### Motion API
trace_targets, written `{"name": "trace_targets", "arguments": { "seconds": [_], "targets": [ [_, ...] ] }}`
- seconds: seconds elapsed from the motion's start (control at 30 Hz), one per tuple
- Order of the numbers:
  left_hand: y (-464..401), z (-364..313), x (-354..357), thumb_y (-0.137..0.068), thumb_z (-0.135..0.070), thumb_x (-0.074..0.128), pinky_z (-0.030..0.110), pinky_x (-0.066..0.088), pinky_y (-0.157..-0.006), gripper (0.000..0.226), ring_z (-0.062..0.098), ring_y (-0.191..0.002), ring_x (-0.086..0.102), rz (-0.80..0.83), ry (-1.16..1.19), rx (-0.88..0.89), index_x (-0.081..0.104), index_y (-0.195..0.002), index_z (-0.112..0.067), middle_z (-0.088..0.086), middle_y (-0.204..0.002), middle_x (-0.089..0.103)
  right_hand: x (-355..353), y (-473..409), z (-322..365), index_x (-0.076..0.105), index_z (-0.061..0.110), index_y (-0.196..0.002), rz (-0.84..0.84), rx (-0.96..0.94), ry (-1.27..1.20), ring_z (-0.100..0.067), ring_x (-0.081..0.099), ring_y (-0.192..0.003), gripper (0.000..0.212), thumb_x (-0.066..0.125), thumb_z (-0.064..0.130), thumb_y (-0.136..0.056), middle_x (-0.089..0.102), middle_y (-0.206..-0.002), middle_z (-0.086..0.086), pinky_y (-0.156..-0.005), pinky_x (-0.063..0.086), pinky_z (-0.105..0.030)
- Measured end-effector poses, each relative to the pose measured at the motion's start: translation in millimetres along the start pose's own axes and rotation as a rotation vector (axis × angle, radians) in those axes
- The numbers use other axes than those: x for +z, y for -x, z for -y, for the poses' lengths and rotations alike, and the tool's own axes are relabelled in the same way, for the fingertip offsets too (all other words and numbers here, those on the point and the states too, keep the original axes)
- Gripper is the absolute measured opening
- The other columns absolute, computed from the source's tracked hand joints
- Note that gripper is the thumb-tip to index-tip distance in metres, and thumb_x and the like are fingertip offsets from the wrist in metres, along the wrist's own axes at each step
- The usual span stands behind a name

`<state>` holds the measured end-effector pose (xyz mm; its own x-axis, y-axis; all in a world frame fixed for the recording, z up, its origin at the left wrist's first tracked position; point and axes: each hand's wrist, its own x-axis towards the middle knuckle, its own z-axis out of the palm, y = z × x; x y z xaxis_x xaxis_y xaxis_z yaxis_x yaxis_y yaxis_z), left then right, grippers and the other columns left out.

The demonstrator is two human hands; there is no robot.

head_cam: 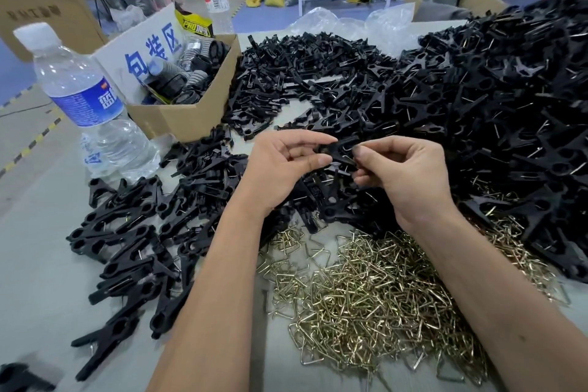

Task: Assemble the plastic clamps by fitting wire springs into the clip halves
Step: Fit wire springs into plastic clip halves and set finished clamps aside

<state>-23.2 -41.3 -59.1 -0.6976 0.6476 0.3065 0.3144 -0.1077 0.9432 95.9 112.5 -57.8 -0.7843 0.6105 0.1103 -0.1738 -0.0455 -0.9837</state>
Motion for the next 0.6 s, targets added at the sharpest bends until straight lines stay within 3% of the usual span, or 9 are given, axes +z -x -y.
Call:
{"name": "trace_targets", "arguments": {
  "seconds": [0.17, 0.37, 0.5, 0.6],
  "targets": [
    [1.6, -2.5, 3.6, -0.082, 0.002, 0.081, 0.018, 0.051, -0.071, 0.027, 0.008, -0.067, 0.063, 0.023, -0.033, -0.022, 0.080, -0.106, -0.011, 0.004, -0.072, 0.072, -1.5, 2.6, 0.9, 0.078, 0.011, -0.077, -0.012, 0.002, 0.021, -0.022, 0.071, -0.055, 0.011, 0.085, 0.005, -0.083, 0.075, -0.070, -0.012, -0.053, 0.057, -0.024],
    [3.3, -7.8, 1.4, -0.077, -0.009, 0.082, 0.025, 0.060, -0.078, 0.030, 0.020, -0.087, 0.076, 0.047, 0.145, -0.019, 0.080, -0.107, -0.013, 0.012, -0.097, 0.080, -7.0, 1.1, 7.1, 0.074, 0.016, -0.075, 0.241, 0.203, -0.277, -0.009, 0.061, -0.052, 0.024, 0.088, 0.031, -0.062, 0.068, -0.068, -0.002, -0.046, 0.048, -0.016],
    [4.7, -10.4, 5.7, -0.077, -0.005, 0.081, 0.022, 0.059, -0.073, 0.030, 0.013, -0.080, 0.075, 0.153, 0.238, -0.015, 0.077, -0.105, -0.012, 0.004, -0.091, 0.080, -12.0, 0.4, 8.5, 0.076, 0.019, -0.101, 0.454, 0.319, -0.320, -0.008, 0.063, -0.057, 0.040, 0.082, 0.044, -0.070, 0.070, -0.075, -0.002, -0.046, 0.049, -0.014],
    [4.9, -9.4, 4.6, -0.076, 0.002, 0.086, 0.023, 0.057, -0.065, 0.040, 0.011, -0.068, 0.073, 0.153, 0.309, -0.068, 0.058, -0.102, -0.011, 0.001, -0.081, 0.078, -16.0, 0.7, 9.6, 0.079, 0.023, -0.116, 0.610, 0.388, -0.418, -0.007, 0.068, -0.060, 0.047, 0.082, 0.044, -0.075, 0.074, -0.081, -0.007, -0.048, 0.053, -0.012]
  ]
}}
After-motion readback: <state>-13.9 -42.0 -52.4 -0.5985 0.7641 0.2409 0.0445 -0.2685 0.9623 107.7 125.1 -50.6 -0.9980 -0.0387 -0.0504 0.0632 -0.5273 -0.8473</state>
